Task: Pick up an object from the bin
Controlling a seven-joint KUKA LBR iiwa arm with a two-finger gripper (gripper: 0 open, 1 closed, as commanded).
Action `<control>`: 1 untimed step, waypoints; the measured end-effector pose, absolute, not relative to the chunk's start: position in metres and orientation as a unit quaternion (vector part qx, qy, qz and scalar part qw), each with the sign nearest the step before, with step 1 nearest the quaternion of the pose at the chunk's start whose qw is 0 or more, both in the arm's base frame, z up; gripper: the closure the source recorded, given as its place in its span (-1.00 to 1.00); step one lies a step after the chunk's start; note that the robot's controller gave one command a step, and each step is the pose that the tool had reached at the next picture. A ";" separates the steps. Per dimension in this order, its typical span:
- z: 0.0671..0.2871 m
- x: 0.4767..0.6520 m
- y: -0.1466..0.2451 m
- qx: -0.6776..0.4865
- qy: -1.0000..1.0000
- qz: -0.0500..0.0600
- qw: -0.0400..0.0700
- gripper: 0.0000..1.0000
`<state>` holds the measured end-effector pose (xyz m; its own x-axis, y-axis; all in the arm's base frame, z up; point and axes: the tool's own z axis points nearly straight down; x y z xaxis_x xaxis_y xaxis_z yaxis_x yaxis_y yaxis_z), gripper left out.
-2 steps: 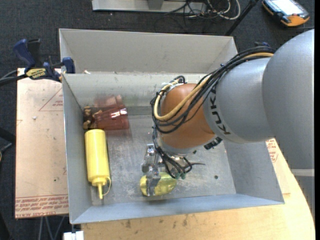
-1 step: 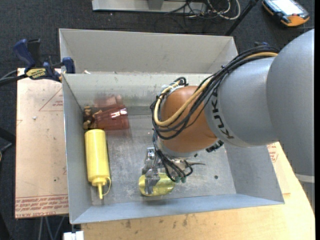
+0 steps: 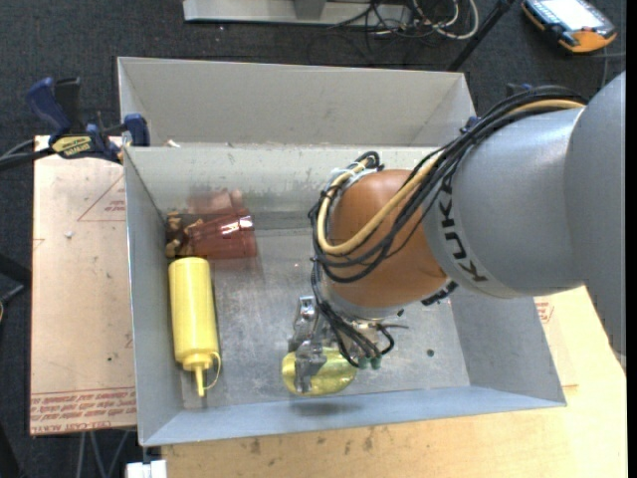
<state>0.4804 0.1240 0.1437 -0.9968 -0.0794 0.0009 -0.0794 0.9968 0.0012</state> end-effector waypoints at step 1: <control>0.222 0.520 0.124 0.019 -1.000 -0.001 -0.001 1.00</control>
Offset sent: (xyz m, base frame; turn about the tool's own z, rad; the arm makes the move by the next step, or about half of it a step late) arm 0.0000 0.0000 0.0000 0.0000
